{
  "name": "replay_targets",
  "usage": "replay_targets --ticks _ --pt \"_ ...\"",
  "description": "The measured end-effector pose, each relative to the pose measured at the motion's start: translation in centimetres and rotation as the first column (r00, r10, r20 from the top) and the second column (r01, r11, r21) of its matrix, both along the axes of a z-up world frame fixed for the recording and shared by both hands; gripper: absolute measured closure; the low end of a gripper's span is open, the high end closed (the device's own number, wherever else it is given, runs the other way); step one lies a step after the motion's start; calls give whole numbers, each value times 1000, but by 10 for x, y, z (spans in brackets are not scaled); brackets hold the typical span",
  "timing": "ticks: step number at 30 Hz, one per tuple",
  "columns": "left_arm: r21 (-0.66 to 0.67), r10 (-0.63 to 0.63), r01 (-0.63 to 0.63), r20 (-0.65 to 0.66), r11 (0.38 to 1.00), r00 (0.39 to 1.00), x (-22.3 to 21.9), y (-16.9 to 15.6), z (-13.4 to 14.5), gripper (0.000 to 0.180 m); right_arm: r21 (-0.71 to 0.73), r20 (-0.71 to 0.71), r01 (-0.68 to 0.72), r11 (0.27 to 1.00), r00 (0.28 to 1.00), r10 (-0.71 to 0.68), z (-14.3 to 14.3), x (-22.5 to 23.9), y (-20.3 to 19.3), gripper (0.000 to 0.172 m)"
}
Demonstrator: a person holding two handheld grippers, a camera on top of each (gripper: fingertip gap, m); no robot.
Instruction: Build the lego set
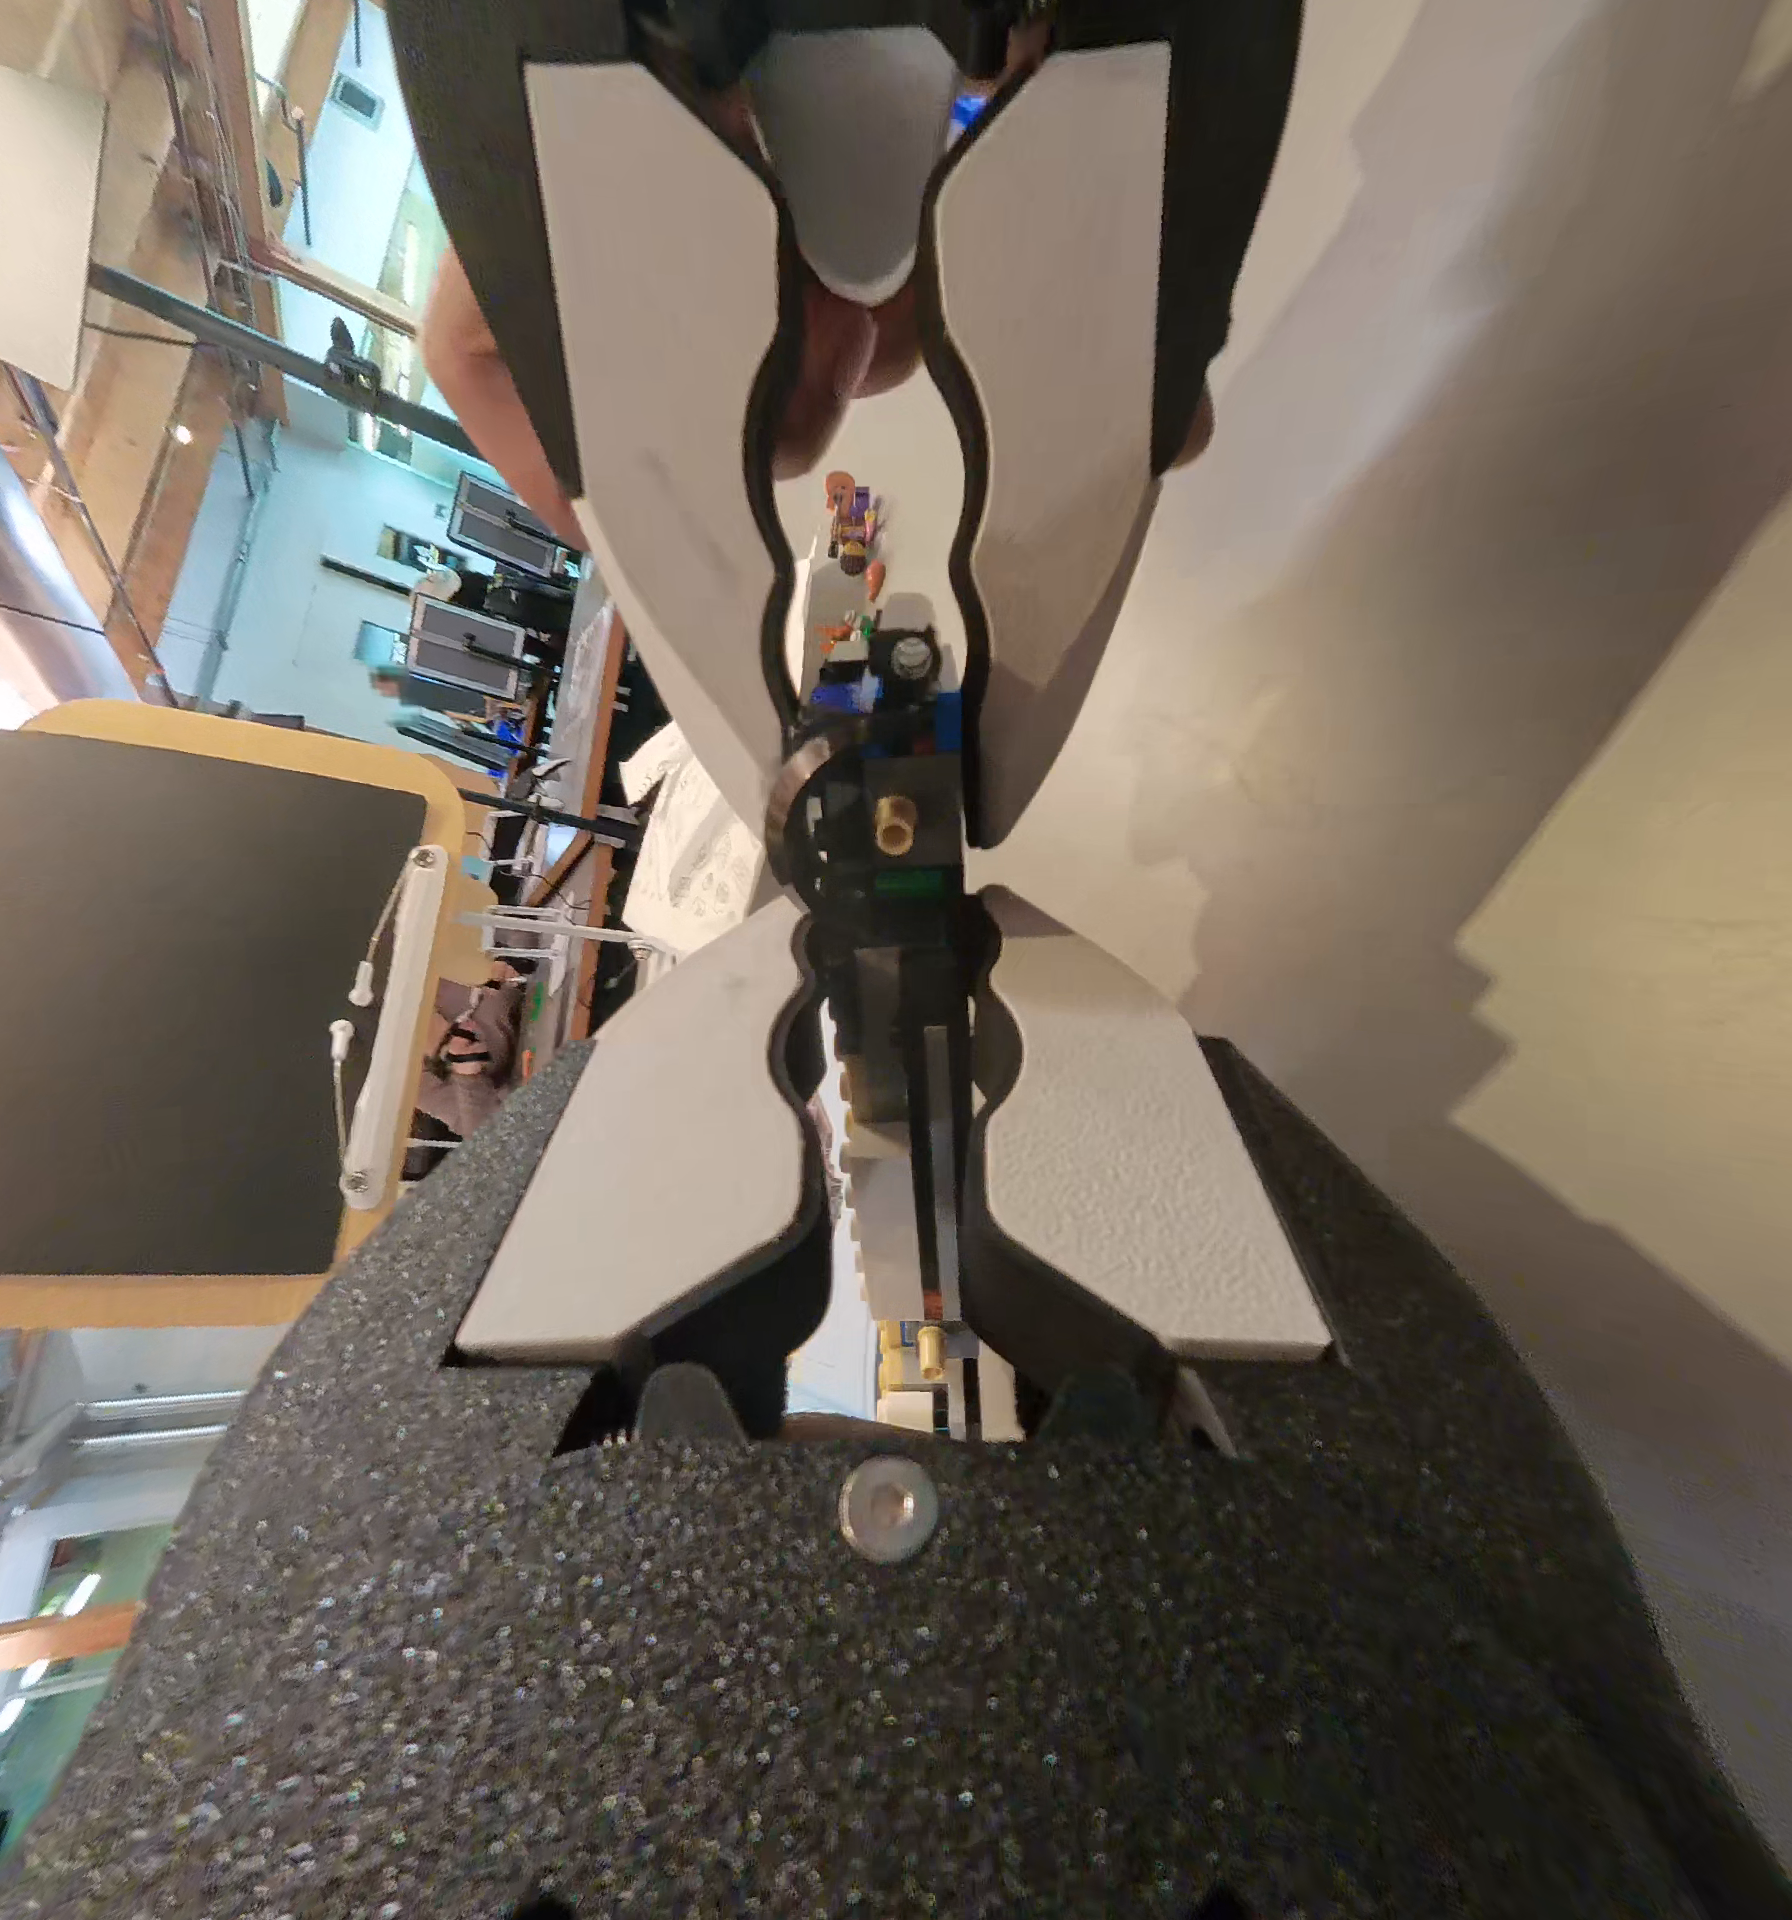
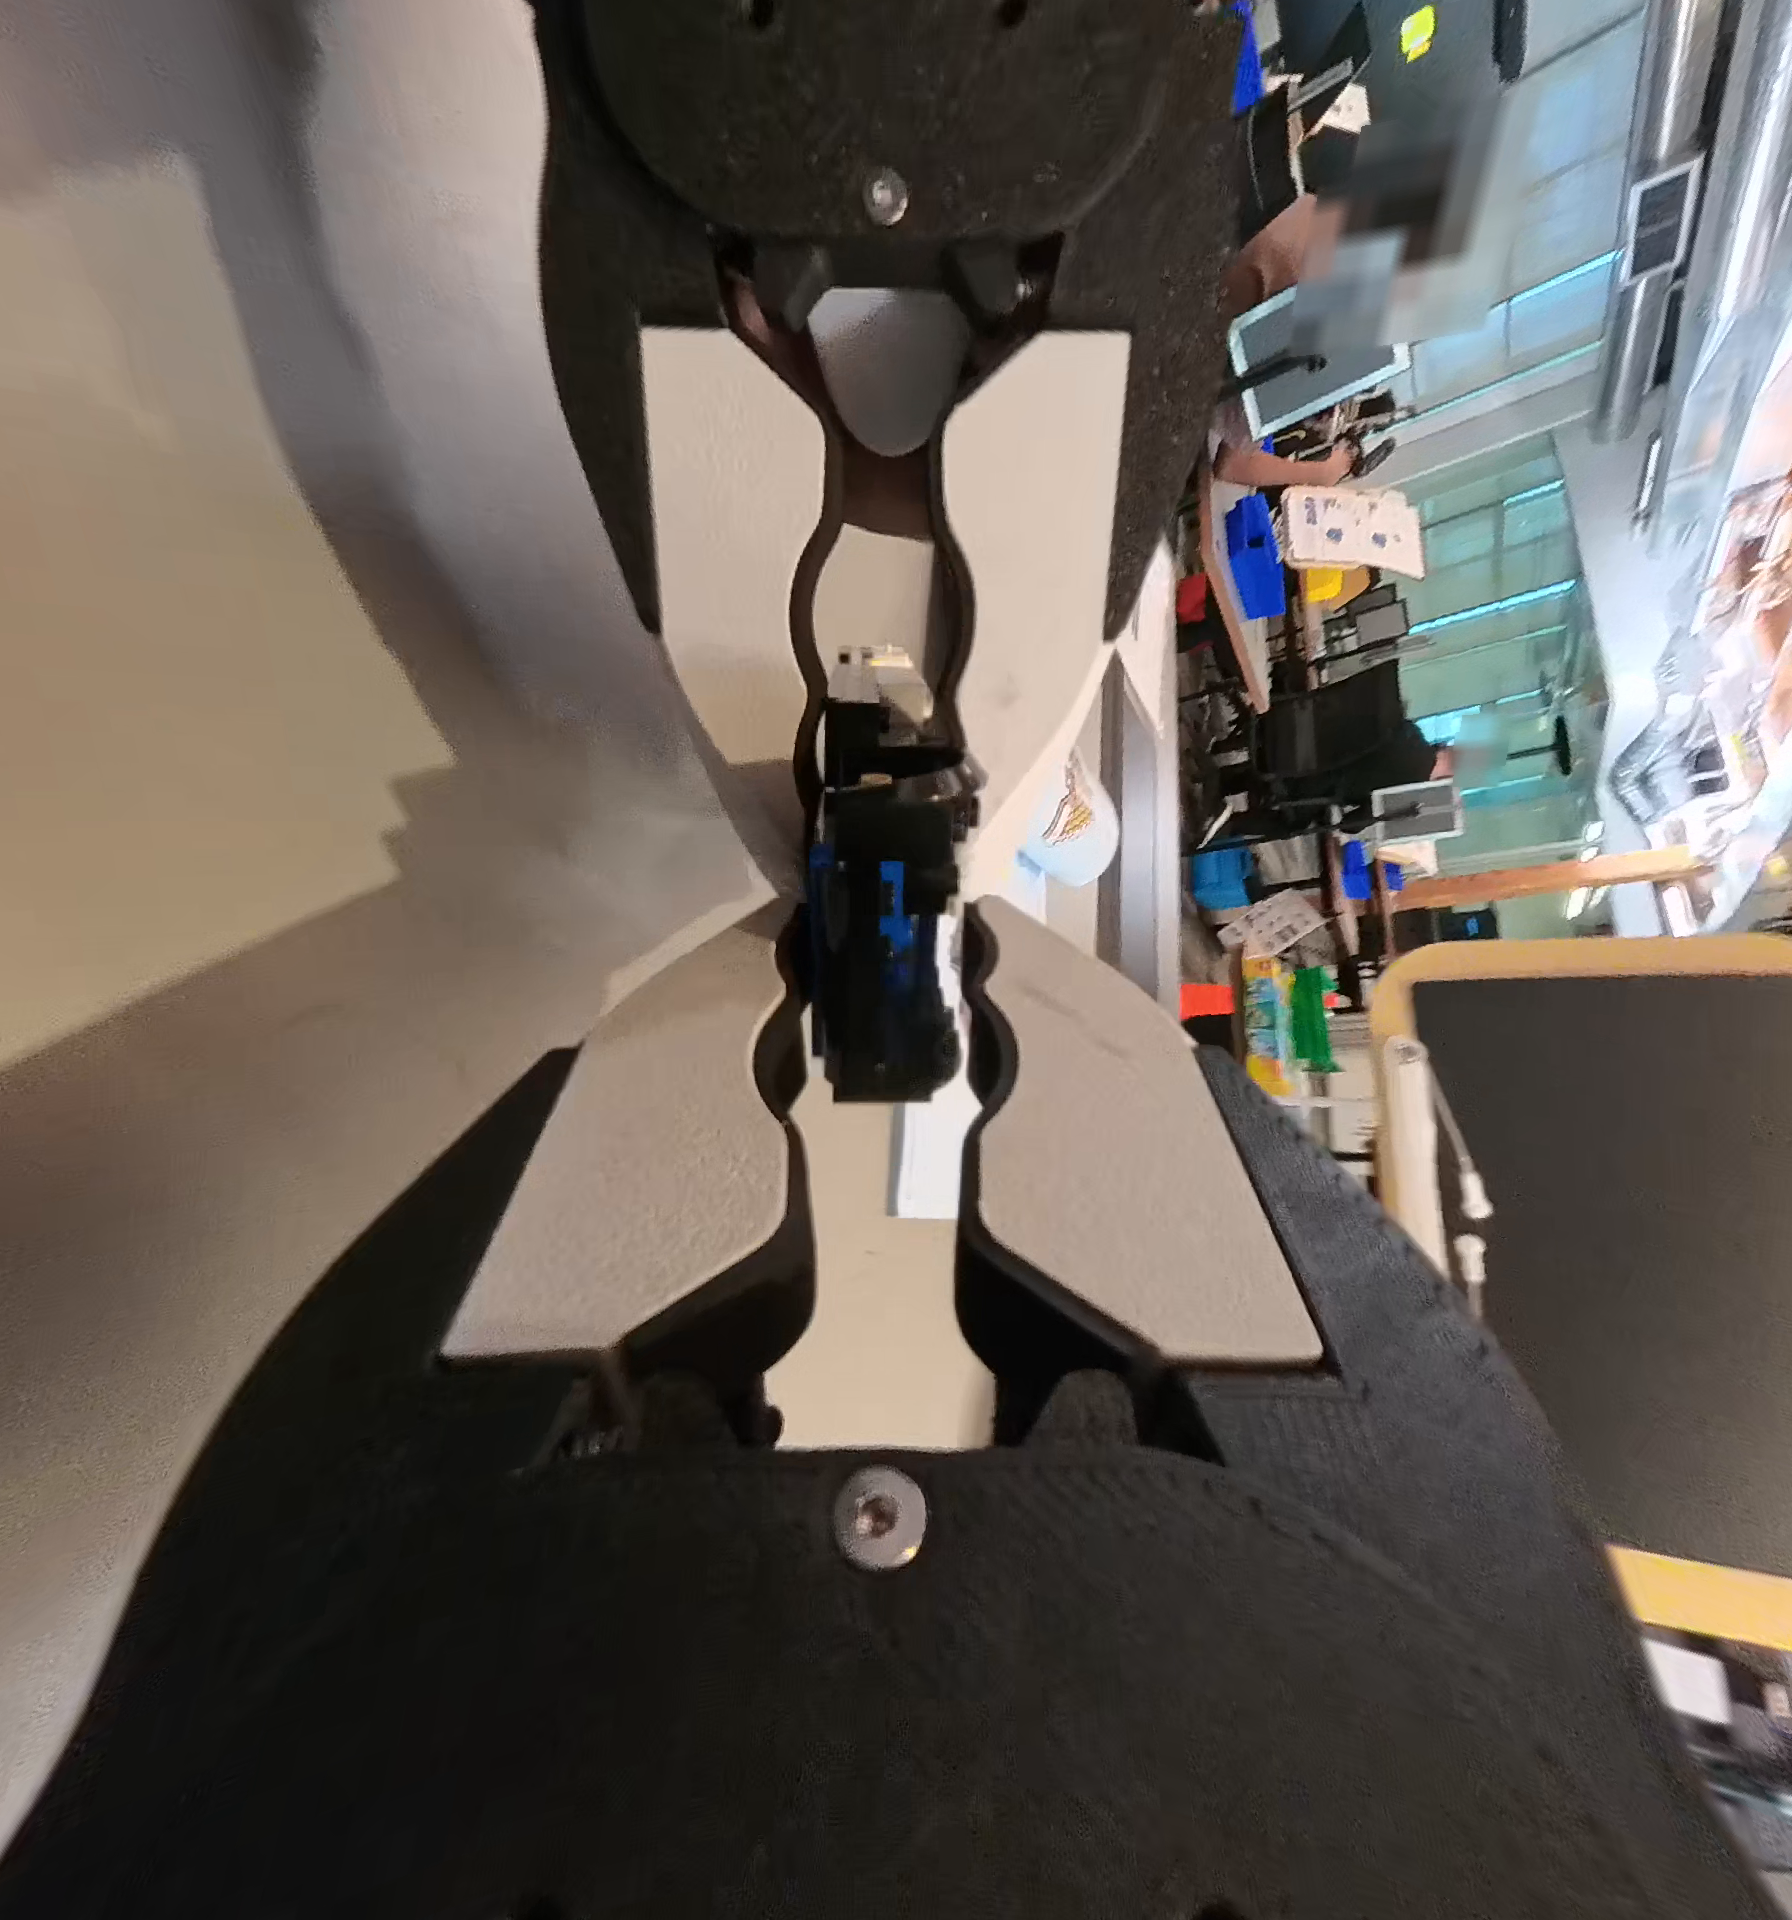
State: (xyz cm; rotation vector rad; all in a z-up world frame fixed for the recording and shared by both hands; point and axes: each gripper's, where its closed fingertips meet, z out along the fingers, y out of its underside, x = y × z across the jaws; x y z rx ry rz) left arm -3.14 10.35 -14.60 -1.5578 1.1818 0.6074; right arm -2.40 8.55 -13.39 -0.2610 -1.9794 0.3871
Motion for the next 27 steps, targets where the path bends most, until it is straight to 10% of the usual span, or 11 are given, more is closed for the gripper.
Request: replay_targets --ticks 27 --pt "-13 -29 27 -245 1000 969 7 -11 -4 156 504 62 -220 835 974 219 -12 18 -13 132"
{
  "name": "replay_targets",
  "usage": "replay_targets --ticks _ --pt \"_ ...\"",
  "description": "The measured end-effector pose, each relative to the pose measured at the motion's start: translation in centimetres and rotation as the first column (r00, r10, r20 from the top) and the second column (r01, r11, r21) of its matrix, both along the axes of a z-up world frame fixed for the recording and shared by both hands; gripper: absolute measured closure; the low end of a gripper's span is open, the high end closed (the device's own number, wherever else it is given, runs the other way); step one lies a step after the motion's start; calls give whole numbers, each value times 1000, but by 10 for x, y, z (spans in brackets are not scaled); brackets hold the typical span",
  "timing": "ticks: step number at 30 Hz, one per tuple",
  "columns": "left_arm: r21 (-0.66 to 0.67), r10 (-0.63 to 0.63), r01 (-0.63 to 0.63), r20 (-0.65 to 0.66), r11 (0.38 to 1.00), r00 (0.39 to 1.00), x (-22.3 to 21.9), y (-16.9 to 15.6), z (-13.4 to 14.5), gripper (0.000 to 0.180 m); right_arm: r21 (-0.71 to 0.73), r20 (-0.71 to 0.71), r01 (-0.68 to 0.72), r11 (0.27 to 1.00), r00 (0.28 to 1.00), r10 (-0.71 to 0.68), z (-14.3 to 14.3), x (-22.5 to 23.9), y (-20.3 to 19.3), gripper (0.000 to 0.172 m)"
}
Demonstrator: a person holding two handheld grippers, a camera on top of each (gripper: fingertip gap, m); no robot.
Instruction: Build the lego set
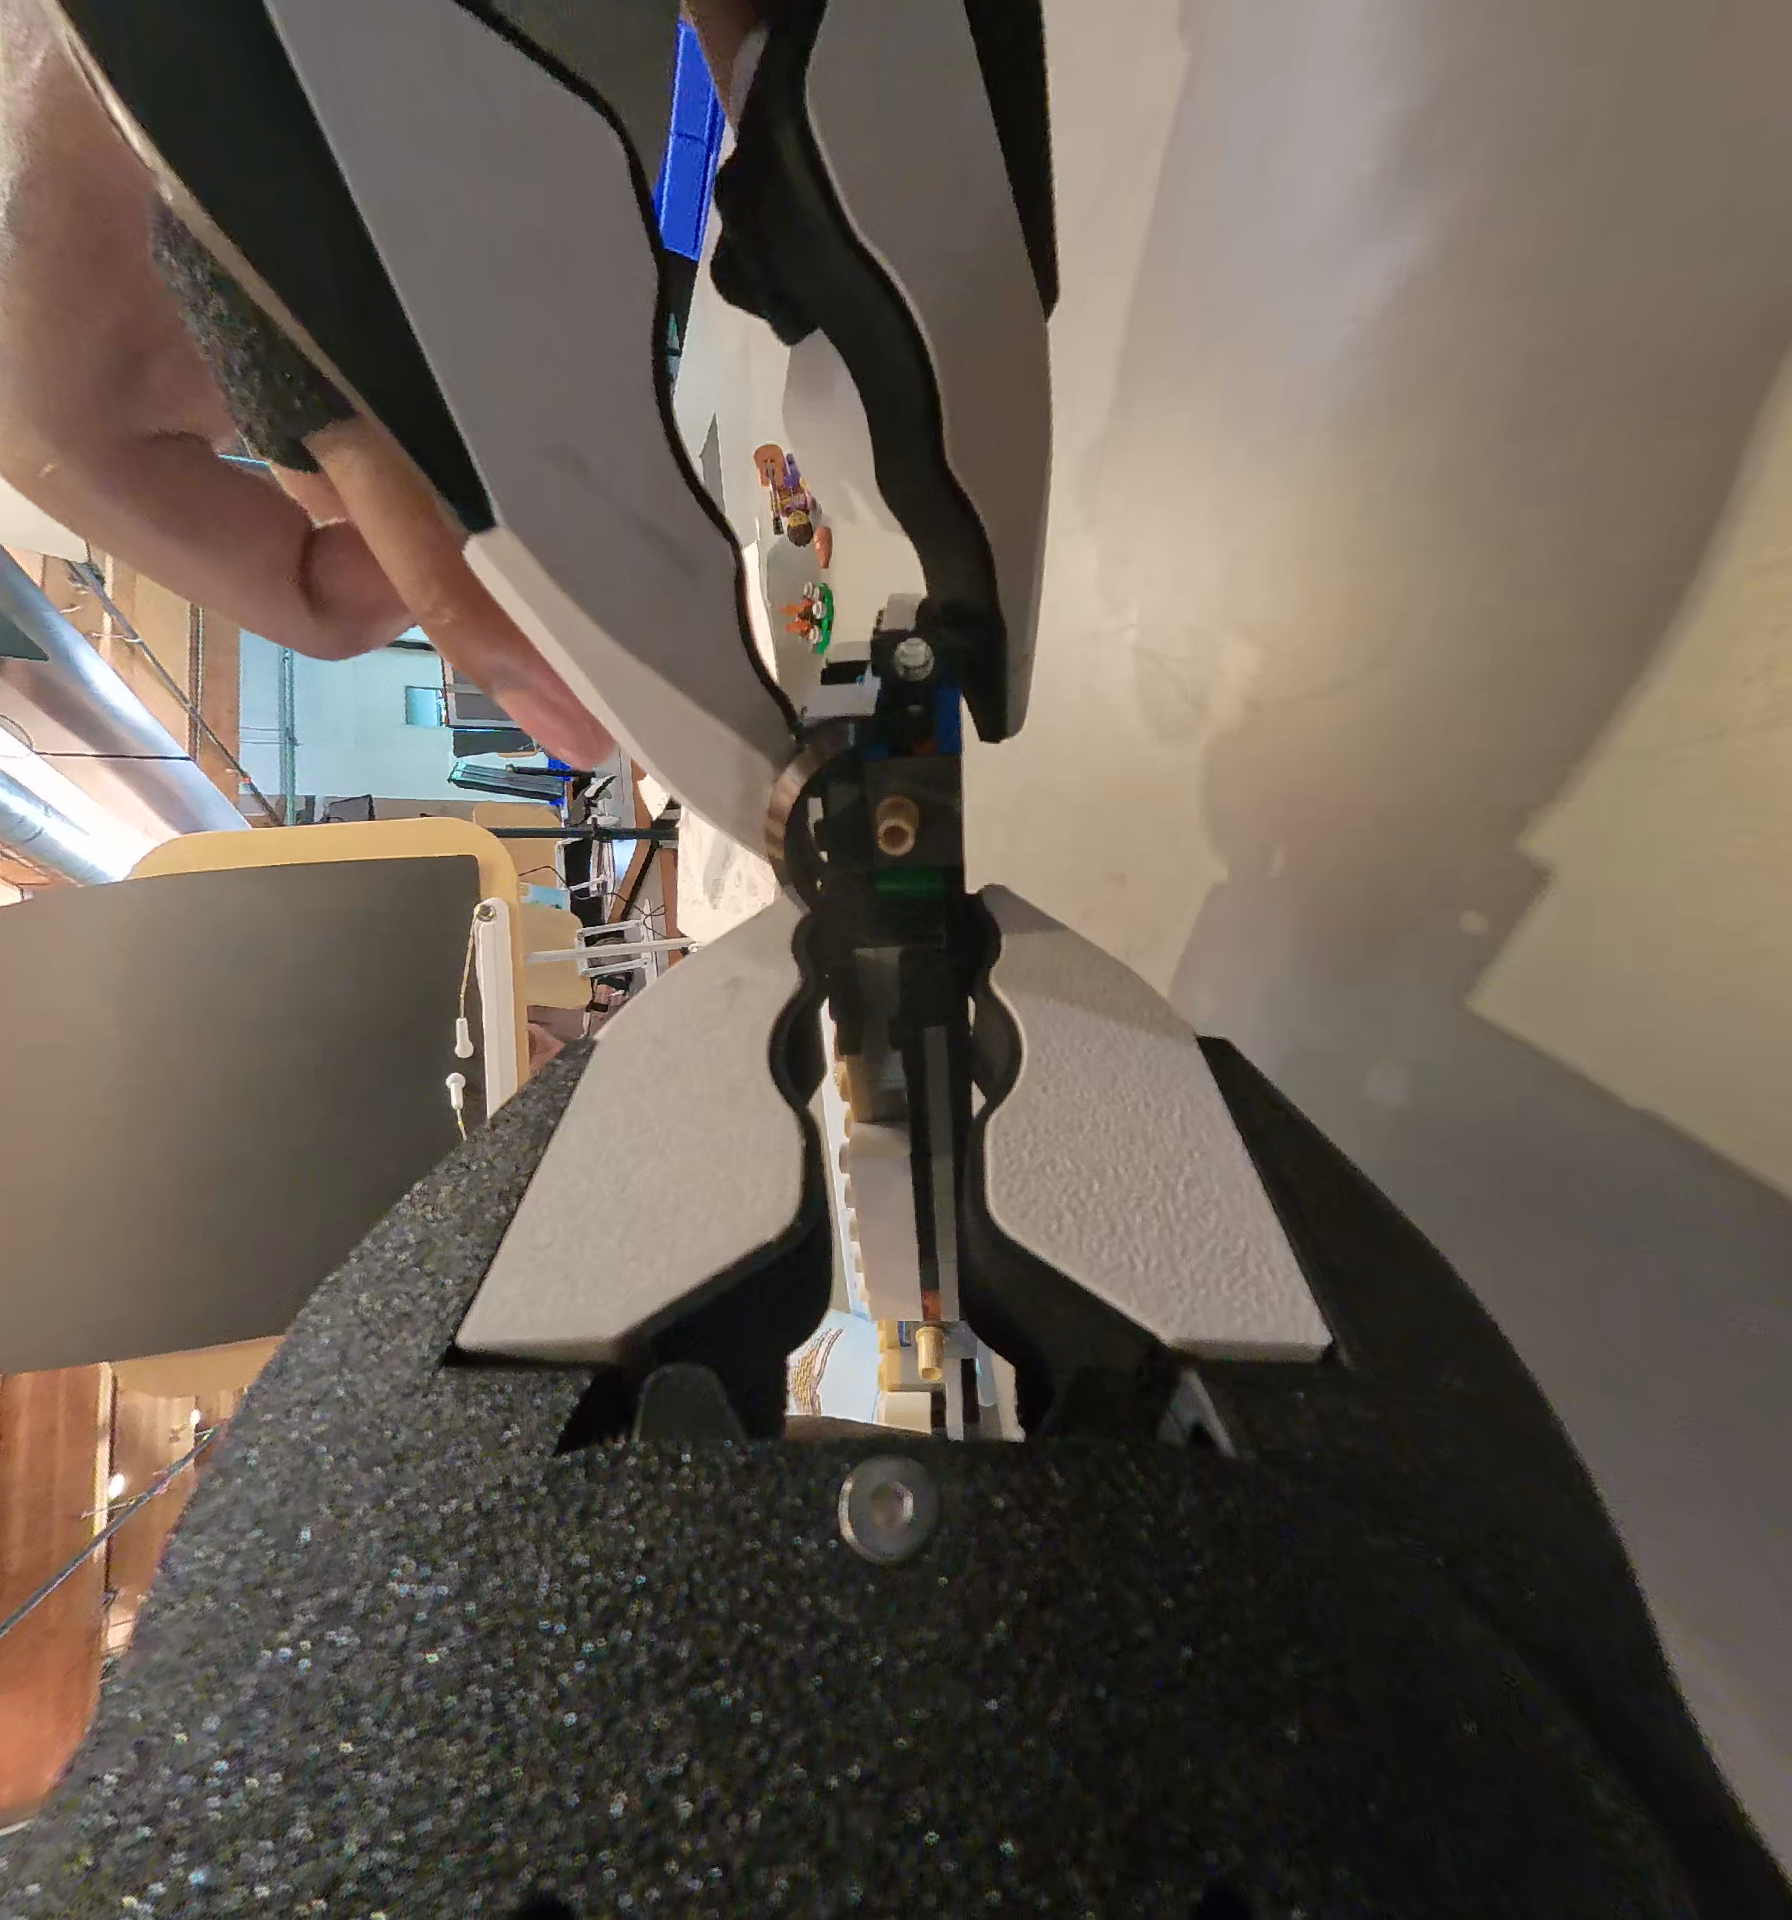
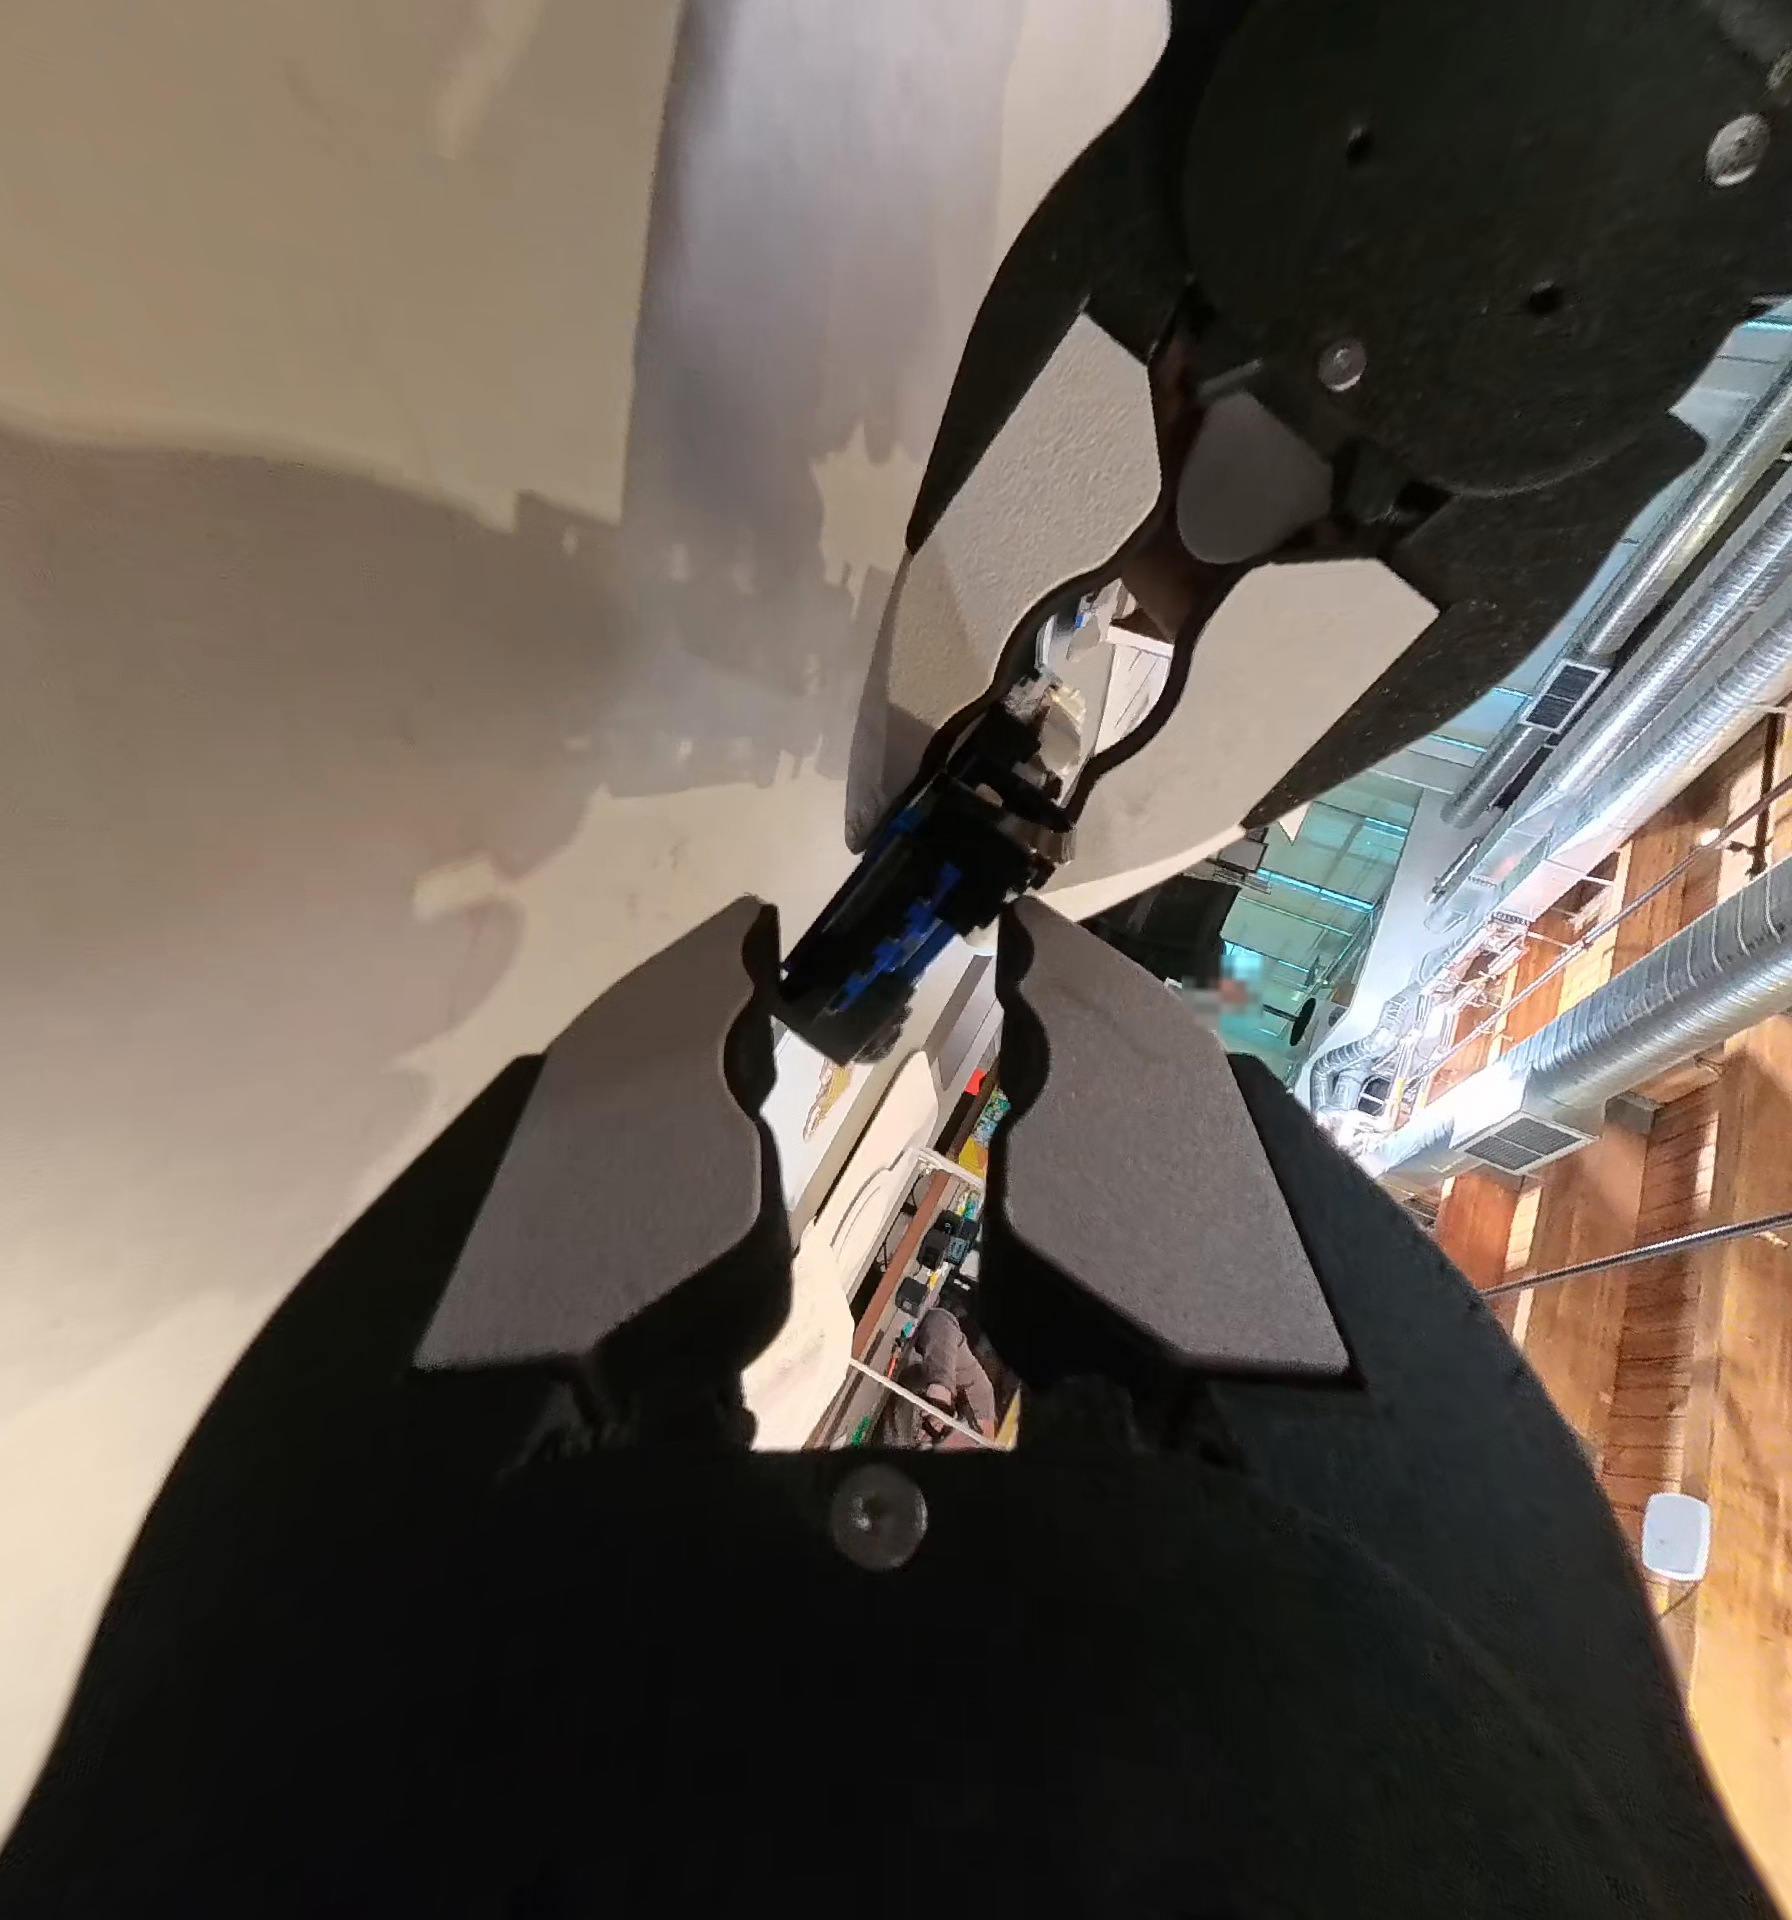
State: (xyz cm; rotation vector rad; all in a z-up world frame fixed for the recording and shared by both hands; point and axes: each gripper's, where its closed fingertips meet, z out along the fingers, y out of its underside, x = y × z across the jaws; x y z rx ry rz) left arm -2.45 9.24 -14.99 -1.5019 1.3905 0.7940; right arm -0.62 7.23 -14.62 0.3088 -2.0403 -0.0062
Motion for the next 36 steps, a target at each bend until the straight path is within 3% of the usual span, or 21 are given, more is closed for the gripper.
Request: replay_targets --ticks 24,29,36 --pt "-17 1 -1 -2 1000 1000 2 2 -3 157 -13 111 -13 1000 994 15 -4 0 -6 133" --pt "11 -23 23 0 1000 1000 4 3 -3 156 -80 161 13 997 987 0 -3 3 -6 133" --pt "35 -40 44 -115 998 993 3 2 -10 156 -64 254 -14 998 967 30 -11 11 -9 132"
